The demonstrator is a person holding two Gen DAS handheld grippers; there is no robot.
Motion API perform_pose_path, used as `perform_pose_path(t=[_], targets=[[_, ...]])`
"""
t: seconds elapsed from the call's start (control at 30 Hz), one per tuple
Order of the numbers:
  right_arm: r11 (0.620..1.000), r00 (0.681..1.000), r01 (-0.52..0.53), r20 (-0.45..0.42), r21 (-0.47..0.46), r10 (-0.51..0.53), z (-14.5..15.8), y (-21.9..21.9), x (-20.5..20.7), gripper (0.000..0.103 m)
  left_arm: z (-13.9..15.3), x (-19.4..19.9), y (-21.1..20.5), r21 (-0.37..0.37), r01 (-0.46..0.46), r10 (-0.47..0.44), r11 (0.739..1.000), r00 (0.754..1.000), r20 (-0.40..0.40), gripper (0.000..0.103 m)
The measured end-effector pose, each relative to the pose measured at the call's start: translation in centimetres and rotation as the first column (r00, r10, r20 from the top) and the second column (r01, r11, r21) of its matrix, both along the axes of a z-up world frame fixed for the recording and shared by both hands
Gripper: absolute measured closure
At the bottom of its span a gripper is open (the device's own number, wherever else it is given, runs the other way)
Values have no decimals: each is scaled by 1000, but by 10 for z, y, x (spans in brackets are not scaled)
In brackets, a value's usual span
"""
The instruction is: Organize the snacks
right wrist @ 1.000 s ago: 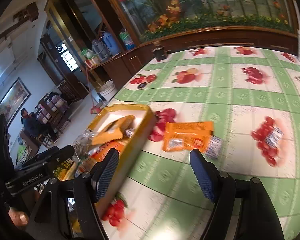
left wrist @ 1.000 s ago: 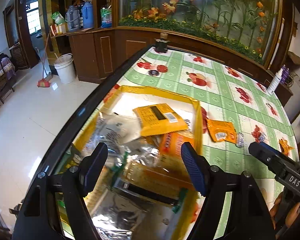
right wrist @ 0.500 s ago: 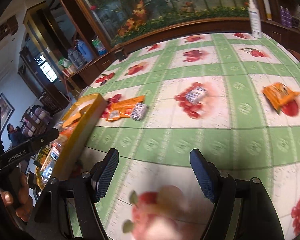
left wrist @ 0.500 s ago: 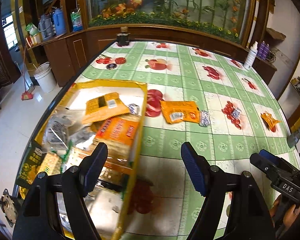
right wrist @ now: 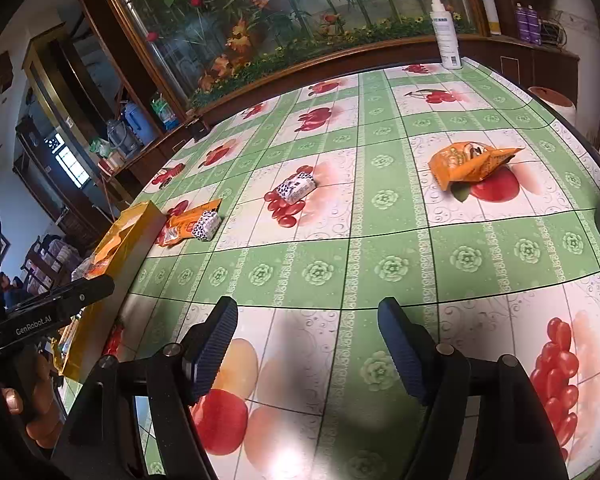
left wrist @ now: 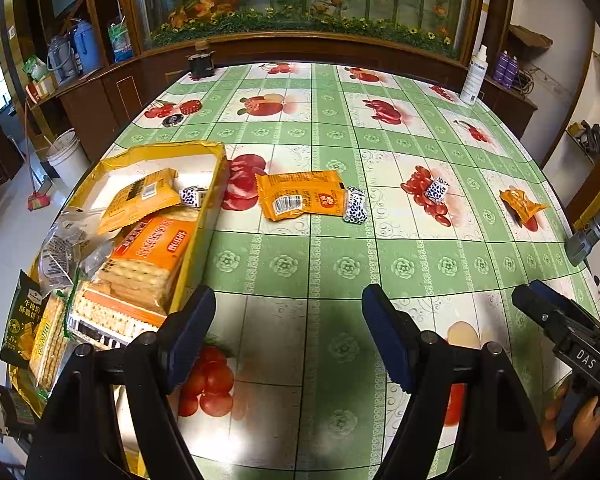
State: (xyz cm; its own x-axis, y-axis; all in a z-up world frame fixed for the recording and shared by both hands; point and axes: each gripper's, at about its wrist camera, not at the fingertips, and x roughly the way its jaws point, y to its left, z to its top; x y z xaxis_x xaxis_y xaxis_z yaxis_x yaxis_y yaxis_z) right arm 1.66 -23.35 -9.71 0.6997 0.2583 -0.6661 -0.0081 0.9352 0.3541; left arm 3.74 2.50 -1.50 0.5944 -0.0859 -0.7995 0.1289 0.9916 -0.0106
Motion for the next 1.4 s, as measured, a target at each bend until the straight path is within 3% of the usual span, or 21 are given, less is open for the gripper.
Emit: perform_pose_path(t=[0.4, 0.6, 0.87, 1.17, 1.23, 1.27, 1.4], targets=[[999, 999, 34, 6, -9, -34, 2, -22, 17, 28, -11, 28, -14, -11, 3, -4, 1000, 999, -37, 27], [989, 989, 150, -20, 15, -149, -1, -60, 34, 28, -11, 50, -31, -8, 45, -46, 999, 998, -34, 27], [967, 966, 253, -69, 31, -251, -8, -90, 57, 28, -34, 87, -55, -14, 76, -77, 997, 993, -84, 27], [962, 960, 271, -68, -38, -273, -9, -90, 84, 24, -48, 105, -67, 22, 69, -67, 997, 995, -77, 28], [961, 960, 269, -65, -61, -273, -9, -88, 90, 24, -48, 105, -66, 23, 69, -67, 997, 996, -57, 42], [960, 959, 270, -64, -78, -275, -9, -87, 93, 24, -49, 106, -66, 15, 72, -71, 997, 995, -64, 54], [955, 959, 267, -64, -127, -277, -9, -83, 105, 24, -49, 106, -65, -3, 87, -87, 996, 995, -55, 82]])
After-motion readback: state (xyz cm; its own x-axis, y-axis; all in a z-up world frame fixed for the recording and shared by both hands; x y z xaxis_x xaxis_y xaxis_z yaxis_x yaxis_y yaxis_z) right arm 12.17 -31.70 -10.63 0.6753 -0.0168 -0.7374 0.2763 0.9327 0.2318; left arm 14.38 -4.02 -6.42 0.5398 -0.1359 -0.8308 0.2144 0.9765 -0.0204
